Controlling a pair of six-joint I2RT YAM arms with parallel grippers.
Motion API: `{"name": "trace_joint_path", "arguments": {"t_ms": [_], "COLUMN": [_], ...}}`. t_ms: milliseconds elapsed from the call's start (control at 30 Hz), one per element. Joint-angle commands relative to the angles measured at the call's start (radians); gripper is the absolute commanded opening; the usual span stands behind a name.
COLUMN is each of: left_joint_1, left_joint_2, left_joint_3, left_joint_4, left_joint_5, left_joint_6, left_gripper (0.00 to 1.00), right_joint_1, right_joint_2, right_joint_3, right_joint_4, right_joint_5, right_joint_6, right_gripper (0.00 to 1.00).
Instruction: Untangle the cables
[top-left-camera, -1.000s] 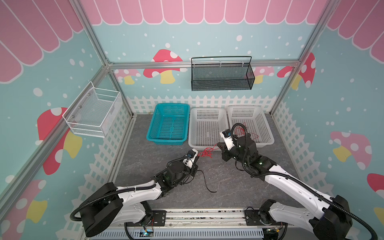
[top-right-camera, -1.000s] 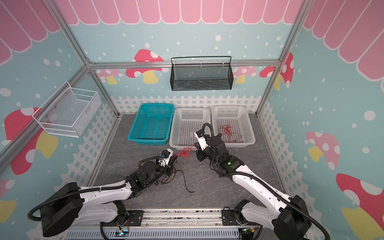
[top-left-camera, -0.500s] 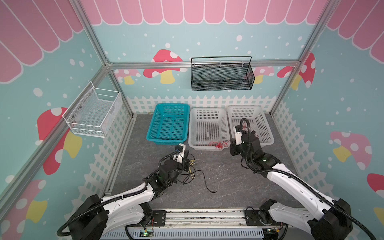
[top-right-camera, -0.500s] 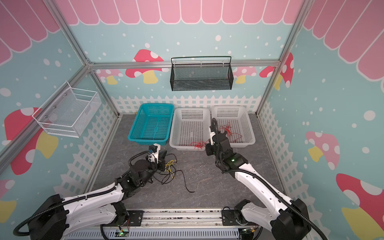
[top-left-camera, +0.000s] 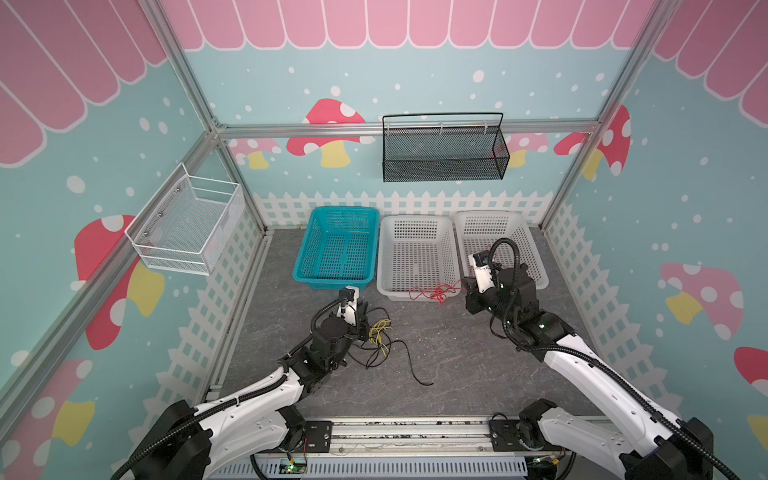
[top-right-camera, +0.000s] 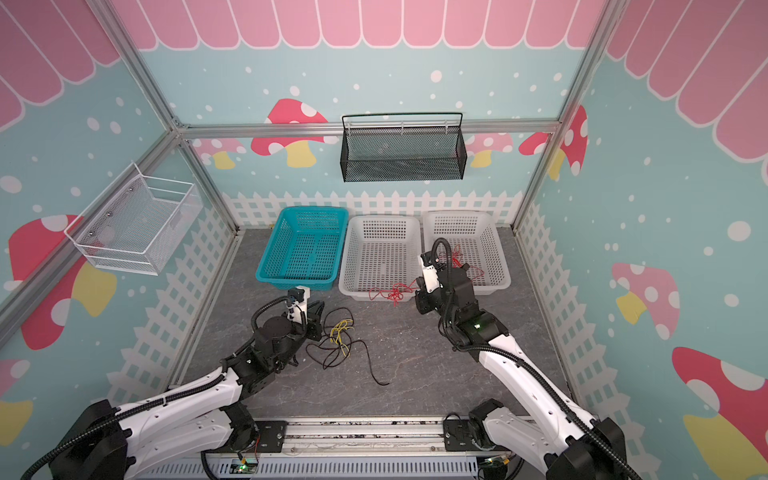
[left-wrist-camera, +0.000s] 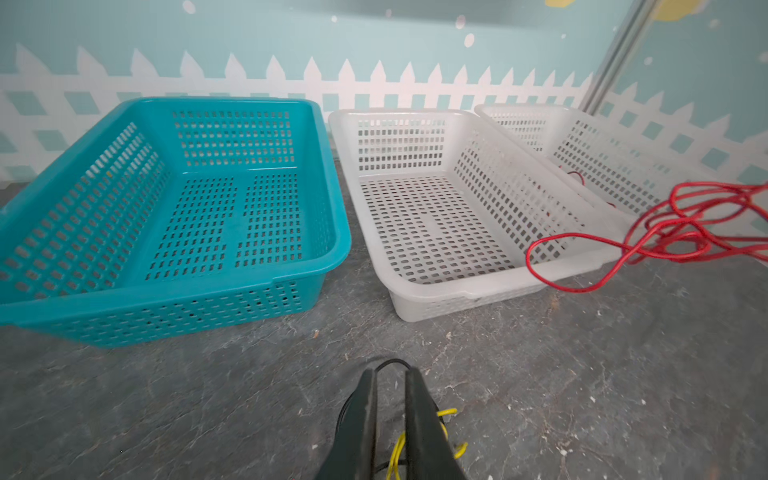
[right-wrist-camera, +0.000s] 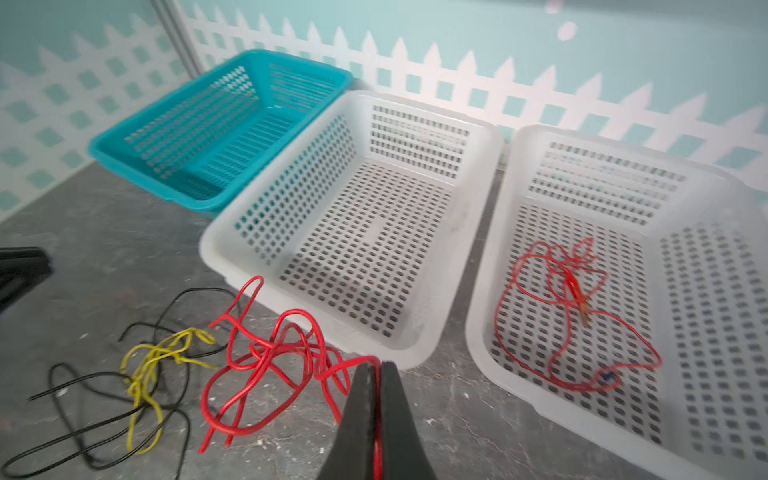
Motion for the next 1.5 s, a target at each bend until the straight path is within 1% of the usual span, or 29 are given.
{"name": "trace_joint_path", "arguments": {"t_ms": [0,67,133,167,267,333,400,600,733,800,933,1033,1100,1133,1300,1467], "left_joint_1": [0.002,-0.003,-0.014,-0.026,-0.065,-0.093,-0.111,-0.144,-0.165,-0.17,-0.177,-0.182,-0.19,-0.194,-0.216,-0.233], "left_joint_2": [-0.002,-0.004,-0.006,-0.008,-0.012,-0.014,-0.012,0.018,0.059,0.077,0.102,0.12,0.131,0.135,0.162,0.197], "left_joint_3": [-0.015,-0.015,-0.012,-0.009,-0.003,0.0,0.002,0.021,0.039,0.048,0.069,0.078,0.083,0.083,0.092,0.099], "left_joint_4": [0.073,0.108,0.129,0.137,0.15,0.159,0.174,0.209,0.236,0.257,0.264,0.273,0.278,0.285,0.293,0.294], "left_joint_5": [0.141,0.196,0.226,0.231,0.236,0.23,0.23,0.249,0.218,0.208,0.229,0.25,0.254,0.254,0.276,0.253], "left_joint_6": [0.019,0.031,0.053,0.072,0.152,0.2,0.231,0.278,0.306,0.313,0.325,0.332,0.34,0.343,0.363,0.386], "left_gripper": [0.4,0.51,0.54,0.58,0.59,0.59,0.58,0.56,0.55,0.55,0.55,0.49,0.4,0.38,0.37,0.37], "right_joint_1": [0.0,0.0,0.001,0.0,0.003,0.002,0.002,0.004,0.007,0.009,0.008,0.009,0.008,0.009,0.01,0.01], "right_joint_2": [-0.017,-0.005,0.011,0.018,0.031,0.033,0.034,0.043,0.049,0.051,0.063,0.071,0.076,0.077,0.089,0.097], "right_joint_3": [-0.018,-0.015,-0.012,-0.01,-0.007,-0.007,-0.007,-0.007,-0.011,-0.015,-0.01,-0.006,-0.002,-0.001,0.008,0.014], "right_joint_4": [0.088,0.098,0.1,0.101,0.107,0.111,0.111,0.118,0.121,0.119,0.113,0.116,0.119,0.119,0.116,0.114], "right_joint_5": [-0.203,-0.228,-0.246,-0.263,-0.291,-0.287,-0.276,-0.298,-0.323,-0.316,-0.302,-0.32,-0.327,-0.328,-0.334,-0.339], "right_joint_6": [-0.067,-0.074,-0.076,-0.078,-0.075,-0.071,-0.062,-0.031,-0.031,-0.033,-0.021,-0.013,-0.007,-0.006,0.001,0.003], "right_gripper": [0.0,0.0,0.0,0.0,0.0,0.0,0.0,0.0,0.0,0.0,0.0,0.0,0.0,0.0,0.0,0.0]}}
